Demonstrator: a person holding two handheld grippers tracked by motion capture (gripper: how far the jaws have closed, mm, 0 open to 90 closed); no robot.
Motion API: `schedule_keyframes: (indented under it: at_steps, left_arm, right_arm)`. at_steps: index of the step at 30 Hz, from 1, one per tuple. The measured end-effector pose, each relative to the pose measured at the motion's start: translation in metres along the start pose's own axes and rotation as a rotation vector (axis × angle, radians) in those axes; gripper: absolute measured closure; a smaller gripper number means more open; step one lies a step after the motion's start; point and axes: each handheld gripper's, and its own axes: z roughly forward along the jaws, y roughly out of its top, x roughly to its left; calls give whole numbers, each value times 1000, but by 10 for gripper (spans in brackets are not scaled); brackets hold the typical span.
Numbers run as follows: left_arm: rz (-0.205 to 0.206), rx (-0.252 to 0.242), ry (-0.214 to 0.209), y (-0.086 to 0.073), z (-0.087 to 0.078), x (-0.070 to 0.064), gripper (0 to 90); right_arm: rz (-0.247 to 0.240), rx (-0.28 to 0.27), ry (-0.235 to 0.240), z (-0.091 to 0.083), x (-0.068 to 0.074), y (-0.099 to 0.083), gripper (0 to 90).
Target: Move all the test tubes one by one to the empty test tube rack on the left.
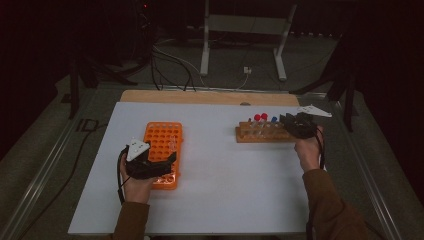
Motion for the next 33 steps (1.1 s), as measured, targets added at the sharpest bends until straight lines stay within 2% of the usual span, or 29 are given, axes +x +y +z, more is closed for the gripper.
schedule_keyframes:
  at_steps: [2, 6, 12, 23, 28, 33]
  left_arm:
    - [0, 1, 0, 0, 0, 0, 5]
    - [-2, -1, 1, 0, 0, 0, 5]
    - [-3, -1, 2, 0, 0, 0, 6]
    - [-9, -1, 0, 0, 0, 1, 6]
    - [-11, -3, 3, 0, -1, 3, 6]
    - [-12, -3, 5, -1, -1, 3, 6]
  right_arm:
    - [-11, 13, 2, 2, 2, -2, 734]
    - [6, 24, 12, 6, 3, -5, 744]
    - [-2, 40, 19, 11, 8, -9, 747]
    - [-15, 53, 0, 15, 9, -11, 760]
    - [-12, 28, 2, 7, 9, -9, 763]
    - [-29, -18, 8, -7, 9, -3, 764]
